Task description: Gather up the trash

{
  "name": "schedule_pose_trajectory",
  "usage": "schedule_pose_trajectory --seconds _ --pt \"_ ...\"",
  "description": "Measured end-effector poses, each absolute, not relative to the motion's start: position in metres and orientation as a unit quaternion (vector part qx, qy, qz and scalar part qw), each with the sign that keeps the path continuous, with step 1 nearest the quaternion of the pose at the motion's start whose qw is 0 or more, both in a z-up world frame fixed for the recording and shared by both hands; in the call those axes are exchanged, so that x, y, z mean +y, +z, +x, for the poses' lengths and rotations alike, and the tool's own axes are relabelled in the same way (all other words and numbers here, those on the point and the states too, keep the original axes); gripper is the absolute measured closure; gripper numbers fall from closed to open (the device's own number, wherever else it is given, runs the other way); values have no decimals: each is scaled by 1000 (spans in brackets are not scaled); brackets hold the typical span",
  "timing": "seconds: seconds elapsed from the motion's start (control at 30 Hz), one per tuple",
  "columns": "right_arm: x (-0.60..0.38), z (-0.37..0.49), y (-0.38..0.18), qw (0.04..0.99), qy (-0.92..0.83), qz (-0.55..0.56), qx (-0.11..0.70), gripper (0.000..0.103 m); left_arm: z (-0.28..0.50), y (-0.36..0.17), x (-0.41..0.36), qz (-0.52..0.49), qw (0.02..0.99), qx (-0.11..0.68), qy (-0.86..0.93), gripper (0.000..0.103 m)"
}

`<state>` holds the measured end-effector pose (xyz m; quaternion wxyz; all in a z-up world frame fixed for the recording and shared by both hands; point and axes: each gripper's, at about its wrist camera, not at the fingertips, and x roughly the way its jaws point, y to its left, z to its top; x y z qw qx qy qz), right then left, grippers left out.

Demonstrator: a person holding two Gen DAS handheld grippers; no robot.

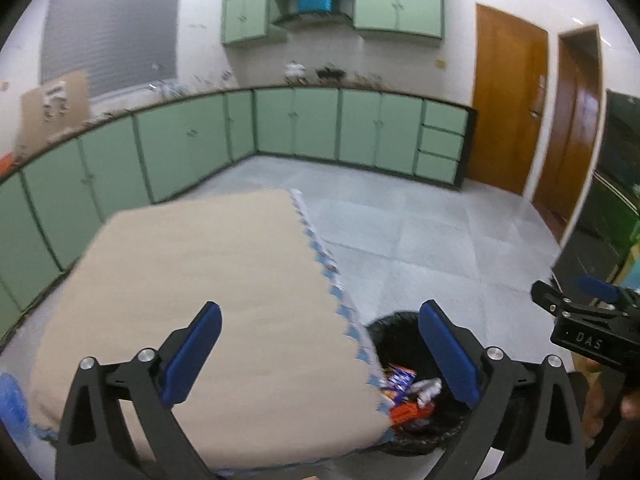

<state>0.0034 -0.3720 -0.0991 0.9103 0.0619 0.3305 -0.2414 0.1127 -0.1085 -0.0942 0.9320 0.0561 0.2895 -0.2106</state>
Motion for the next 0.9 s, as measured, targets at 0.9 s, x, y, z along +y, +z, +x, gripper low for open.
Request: schedule_pose_trajectory --seconds 0.9 --pt "-275 -89 15 950 -221 47 214 5 -13 25 11 10 979 198 -55 6"
